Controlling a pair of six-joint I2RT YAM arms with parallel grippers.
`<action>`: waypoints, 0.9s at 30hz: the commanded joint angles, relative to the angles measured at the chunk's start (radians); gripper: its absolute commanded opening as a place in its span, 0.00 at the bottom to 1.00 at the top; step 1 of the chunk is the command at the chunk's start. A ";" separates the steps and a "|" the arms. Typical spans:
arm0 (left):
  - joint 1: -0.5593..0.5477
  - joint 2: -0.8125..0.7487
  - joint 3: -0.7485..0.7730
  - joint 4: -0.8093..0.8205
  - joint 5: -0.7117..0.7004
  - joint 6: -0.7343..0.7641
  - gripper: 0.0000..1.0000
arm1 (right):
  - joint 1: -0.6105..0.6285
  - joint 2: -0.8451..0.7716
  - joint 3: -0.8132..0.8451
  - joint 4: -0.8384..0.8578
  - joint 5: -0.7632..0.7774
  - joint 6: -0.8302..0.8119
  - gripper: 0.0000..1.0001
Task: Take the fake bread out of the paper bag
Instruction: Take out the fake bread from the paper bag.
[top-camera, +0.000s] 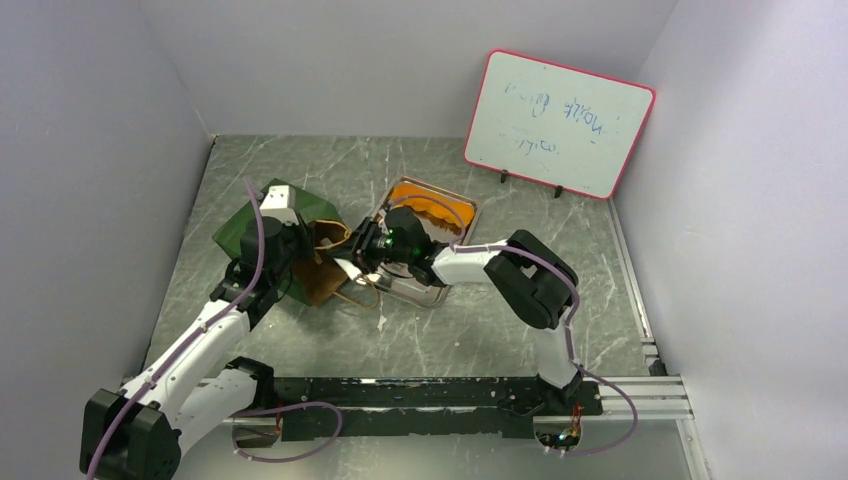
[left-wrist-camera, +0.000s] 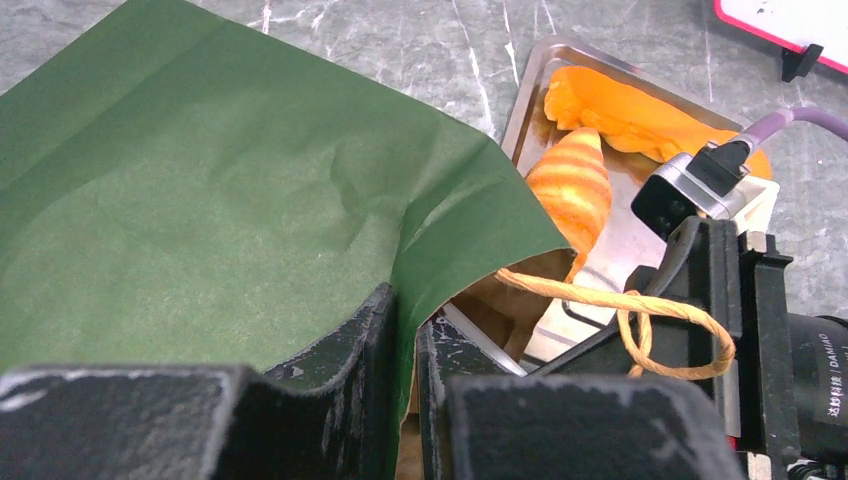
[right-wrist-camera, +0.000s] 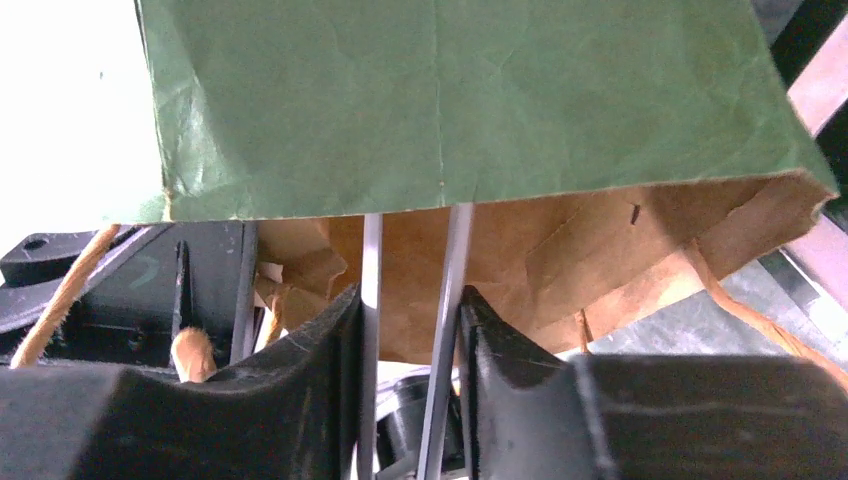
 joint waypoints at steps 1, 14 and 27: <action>0.006 -0.004 -0.002 0.039 0.019 0.000 0.07 | -0.008 0.014 -0.008 0.033 -0.018 0.024 0.25; 0.005 0.021 0.024 0.022 -0.058 -0.039 0.07 | -0.007 -0.089 -0.182 0.056 -0.020 0.021 0.00; 0.005 0.045 0.040 -0.013 -0.166 -0.104 0.07 | -0.010 -0.249 -0.275 0.006 0.002 -0.048 0.00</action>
